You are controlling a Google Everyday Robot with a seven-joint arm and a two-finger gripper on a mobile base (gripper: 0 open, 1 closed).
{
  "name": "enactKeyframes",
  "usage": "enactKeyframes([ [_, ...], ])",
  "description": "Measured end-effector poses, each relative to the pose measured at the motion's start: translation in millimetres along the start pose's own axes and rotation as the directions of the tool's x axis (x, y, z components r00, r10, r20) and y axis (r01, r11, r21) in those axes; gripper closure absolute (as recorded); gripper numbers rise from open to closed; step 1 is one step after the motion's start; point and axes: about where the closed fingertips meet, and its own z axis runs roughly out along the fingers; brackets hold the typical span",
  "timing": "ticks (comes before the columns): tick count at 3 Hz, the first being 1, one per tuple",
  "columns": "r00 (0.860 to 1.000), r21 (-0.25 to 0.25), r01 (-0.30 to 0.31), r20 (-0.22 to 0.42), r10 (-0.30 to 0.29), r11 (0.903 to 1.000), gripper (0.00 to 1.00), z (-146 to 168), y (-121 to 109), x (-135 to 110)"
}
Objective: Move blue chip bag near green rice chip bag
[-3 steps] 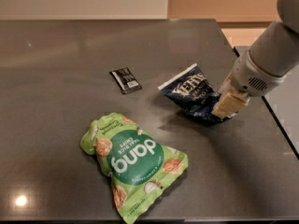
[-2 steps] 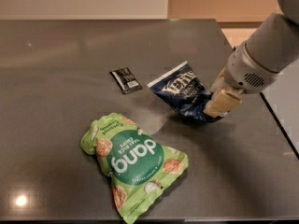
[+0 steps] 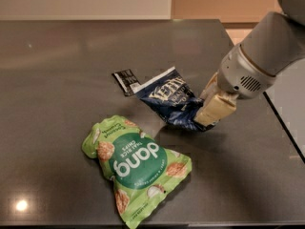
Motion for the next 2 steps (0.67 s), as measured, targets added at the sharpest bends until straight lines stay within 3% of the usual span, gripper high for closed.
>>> enactKeyframes([
  [2,1.000,-0.075,0.015,0.018,-0.014,0.9970,0.36,8.8,22.9,-5.6],
])
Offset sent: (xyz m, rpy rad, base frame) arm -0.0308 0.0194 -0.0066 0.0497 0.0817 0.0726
